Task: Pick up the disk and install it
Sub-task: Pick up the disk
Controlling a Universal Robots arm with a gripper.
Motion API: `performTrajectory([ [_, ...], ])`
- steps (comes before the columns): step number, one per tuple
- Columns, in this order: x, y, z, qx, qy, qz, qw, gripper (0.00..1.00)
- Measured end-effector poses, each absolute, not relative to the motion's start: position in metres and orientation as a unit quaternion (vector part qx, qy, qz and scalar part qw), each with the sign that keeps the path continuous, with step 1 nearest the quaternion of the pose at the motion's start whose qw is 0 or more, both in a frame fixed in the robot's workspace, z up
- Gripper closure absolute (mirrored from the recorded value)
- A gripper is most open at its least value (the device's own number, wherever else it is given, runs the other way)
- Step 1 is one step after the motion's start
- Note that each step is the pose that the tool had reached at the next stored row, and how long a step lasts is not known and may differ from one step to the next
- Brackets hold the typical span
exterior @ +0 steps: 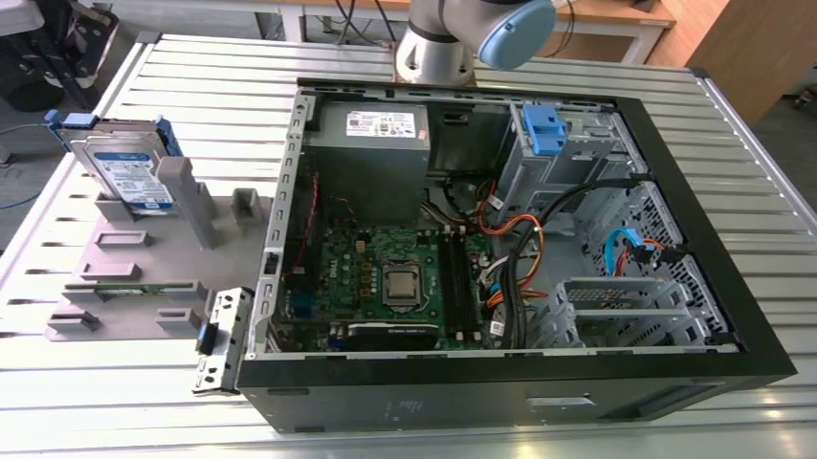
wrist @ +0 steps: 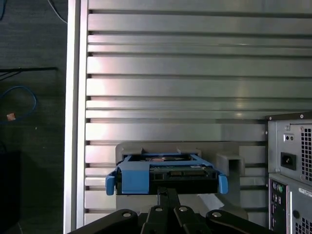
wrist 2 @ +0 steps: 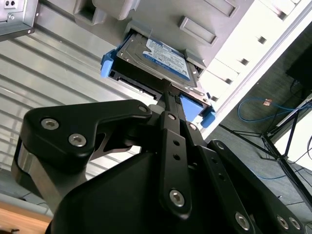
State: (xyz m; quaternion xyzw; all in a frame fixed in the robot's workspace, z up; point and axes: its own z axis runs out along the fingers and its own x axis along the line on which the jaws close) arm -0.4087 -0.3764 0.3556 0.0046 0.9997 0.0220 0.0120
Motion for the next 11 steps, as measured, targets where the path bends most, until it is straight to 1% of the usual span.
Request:
performTrajectory([
  [11,-0.4087,-0.3764,0.3556,-0.040,0.999,0.022,0.011,0.89],
])
